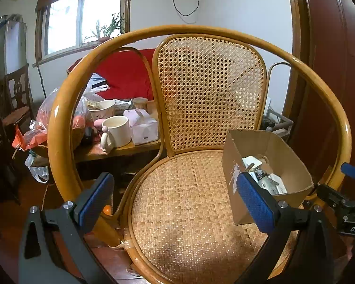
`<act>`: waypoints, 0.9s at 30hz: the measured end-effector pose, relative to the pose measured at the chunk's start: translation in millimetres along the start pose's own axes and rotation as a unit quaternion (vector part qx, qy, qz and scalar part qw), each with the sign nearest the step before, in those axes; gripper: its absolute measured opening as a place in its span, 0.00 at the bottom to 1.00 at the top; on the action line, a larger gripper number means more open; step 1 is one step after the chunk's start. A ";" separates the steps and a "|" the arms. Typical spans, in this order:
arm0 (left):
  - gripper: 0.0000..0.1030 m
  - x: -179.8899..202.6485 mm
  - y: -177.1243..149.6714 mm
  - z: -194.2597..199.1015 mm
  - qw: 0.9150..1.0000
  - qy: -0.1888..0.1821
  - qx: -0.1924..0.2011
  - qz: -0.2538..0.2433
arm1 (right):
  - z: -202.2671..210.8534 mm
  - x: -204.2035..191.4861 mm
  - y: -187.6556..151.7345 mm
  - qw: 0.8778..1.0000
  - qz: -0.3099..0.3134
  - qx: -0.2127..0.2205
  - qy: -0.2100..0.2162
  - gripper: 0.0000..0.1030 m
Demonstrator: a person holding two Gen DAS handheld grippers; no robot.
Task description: Organize rigid objects
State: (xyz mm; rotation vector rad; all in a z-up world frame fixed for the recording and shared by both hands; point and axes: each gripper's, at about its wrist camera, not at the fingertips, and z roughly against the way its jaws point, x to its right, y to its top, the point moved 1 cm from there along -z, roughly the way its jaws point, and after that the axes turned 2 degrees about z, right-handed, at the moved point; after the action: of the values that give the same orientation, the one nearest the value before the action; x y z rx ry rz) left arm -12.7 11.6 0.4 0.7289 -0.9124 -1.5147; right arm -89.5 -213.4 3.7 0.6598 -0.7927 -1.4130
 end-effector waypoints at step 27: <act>1.00 9.0 -5.1 -2.8 0.999 -0.012 -0.010 -0.036 | 1.2 0.4 1.1 1.000 -0.006 0.004 0.002 1.00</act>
State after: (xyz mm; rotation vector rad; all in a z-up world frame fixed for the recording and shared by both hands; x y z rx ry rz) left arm -14.1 2.4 -5.1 0.7365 -0.8956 -1.5979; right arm -89.8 -213.6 5.4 0.6746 -0.7927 -1.4184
